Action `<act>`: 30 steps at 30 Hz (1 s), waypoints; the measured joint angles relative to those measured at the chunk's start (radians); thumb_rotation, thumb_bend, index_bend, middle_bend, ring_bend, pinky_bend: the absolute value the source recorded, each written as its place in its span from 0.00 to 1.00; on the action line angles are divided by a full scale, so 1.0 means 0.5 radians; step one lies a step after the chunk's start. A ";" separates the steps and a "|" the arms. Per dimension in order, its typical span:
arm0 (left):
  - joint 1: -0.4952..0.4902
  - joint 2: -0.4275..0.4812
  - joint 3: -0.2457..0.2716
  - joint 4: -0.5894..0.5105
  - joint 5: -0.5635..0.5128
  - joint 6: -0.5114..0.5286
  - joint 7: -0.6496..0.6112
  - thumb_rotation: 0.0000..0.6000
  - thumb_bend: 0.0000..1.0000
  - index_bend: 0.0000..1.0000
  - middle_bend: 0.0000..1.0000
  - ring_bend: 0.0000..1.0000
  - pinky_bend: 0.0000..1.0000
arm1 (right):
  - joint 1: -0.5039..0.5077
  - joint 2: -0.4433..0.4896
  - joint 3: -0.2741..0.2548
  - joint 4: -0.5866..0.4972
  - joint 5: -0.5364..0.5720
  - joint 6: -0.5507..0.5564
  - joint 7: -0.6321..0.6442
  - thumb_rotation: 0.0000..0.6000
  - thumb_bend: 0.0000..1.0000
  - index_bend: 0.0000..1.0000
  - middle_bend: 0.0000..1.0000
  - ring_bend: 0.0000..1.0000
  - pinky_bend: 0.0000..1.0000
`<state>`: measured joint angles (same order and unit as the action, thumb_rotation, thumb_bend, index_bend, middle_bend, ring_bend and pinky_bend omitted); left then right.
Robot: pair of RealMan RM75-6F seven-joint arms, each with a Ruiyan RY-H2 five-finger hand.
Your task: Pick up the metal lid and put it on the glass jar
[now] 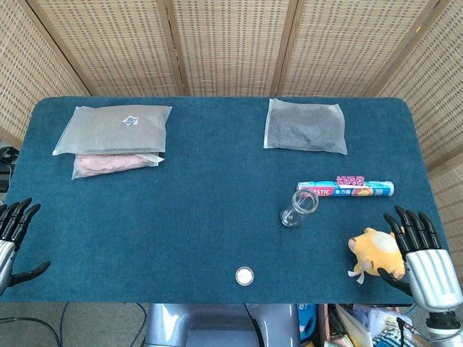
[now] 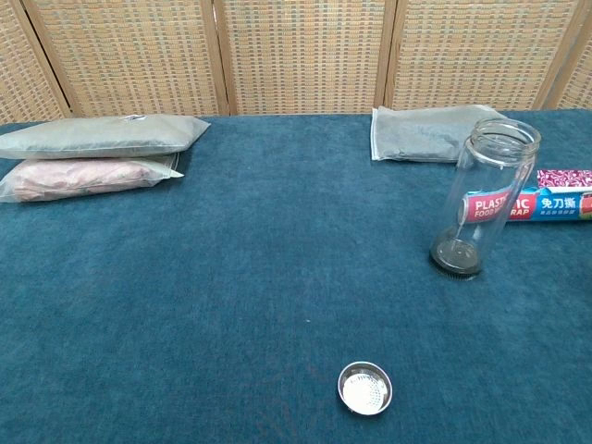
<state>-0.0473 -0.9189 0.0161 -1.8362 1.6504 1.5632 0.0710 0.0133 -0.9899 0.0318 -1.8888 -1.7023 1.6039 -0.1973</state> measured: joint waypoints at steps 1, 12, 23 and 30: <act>0.001 0.000 -0.001 0.000 -0.001 0.002 0.000 1.00 0.07 0.00 0.00 0.00 0.00 | 0.000 0.000 0.001 0.001 0.001 0.000 0.000 1.00 0.00 0.07 0.00 0.00 0.00; -0.014 -0.004 -0.007 0.003 -0.018 -0.036 0.004 1.00 0.07 0.00 0.00 0.00 0.00 | 0.044 0.012 -0.016 0.021 -0.057 -0.072 0.026 1.00 0.00 0.07 0.00 0.00 0.00; -0.043 -0.016 -0.045 -0.018 -0.120 -0.094 0.046 1.00 0.07 0.00 0.00 0.00 0.00 | 0.443 0.079 -0.050 0.032 -0.213 -0.698 0.210 1.00 0.00 0.15 0.00 0.00 0.00; -0.059 -0.008 -0.060 -0.006 -0.173 -0.131 0.010 1.00 0.07 0.00 0.00 0.00 0.00 | 0.809 0.079 -0.047 -0.045 -0.284 -1.135 0.439 1.00 0.00 0.22 0.00 0.00 0.00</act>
<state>-0.0769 -0.9227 -0.0141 -1.8393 1.5639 1.4979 0.0762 0.4177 -0.9502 0.0085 -1.9111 -1.8442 1.0365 0.0221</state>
